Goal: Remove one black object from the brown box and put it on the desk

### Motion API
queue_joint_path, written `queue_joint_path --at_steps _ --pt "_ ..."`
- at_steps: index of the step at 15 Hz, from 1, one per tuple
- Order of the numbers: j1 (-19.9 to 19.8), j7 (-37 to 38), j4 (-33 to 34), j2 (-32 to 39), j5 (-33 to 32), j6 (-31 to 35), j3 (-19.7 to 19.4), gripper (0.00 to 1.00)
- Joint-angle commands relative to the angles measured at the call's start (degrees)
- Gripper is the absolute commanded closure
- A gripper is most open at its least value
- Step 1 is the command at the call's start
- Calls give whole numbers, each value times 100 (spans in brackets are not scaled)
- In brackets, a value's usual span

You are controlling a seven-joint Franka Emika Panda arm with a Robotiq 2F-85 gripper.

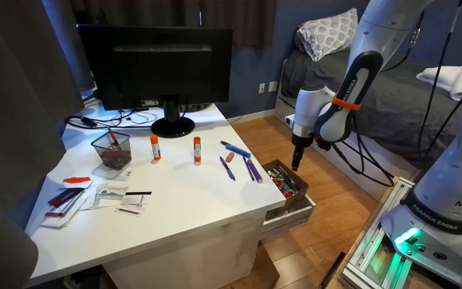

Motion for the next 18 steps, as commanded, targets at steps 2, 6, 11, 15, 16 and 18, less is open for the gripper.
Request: queue_joint_path --at_steps 2,6,11,15,16,18 --pt "-157 -308 853 1052 -79 772 -41 0" --pt "-111 -823 886 1090 752 717 62 0" --pt "-216 -882 1052 1256 828 714 186 0" --pt "-591 -1237 1546 1878 1071 603 556 0" --pt "-652 -1315 1689 2056 1106 579 617 0" --pt "-715 -1432 1967 2368 1139 546 656 0"
